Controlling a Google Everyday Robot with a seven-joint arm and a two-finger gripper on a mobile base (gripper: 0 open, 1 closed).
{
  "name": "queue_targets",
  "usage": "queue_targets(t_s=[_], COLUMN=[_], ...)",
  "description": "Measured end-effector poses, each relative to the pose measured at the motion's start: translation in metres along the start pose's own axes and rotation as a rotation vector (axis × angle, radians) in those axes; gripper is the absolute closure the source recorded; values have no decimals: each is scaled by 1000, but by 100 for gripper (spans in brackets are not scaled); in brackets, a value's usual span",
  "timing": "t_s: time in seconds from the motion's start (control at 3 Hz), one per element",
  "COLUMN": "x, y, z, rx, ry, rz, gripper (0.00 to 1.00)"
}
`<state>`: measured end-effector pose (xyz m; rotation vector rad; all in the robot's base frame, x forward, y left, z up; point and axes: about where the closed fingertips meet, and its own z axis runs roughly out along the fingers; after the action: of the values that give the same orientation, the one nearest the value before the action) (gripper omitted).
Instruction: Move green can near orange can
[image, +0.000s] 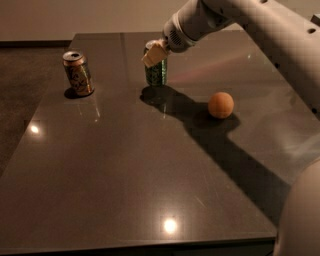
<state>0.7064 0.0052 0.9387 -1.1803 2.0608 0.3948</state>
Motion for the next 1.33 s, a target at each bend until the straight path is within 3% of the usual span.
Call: queue_targets(t_s=[0.33, 0.67, 1.33], x=[-42, -66, -83], y=[22, 40, 85], z=[9, 26, 68], rx=[-45, -93, -208], ry=[-25, -32, -15], rz=[-94, -153, -241], gripper=[100, 100, 100])
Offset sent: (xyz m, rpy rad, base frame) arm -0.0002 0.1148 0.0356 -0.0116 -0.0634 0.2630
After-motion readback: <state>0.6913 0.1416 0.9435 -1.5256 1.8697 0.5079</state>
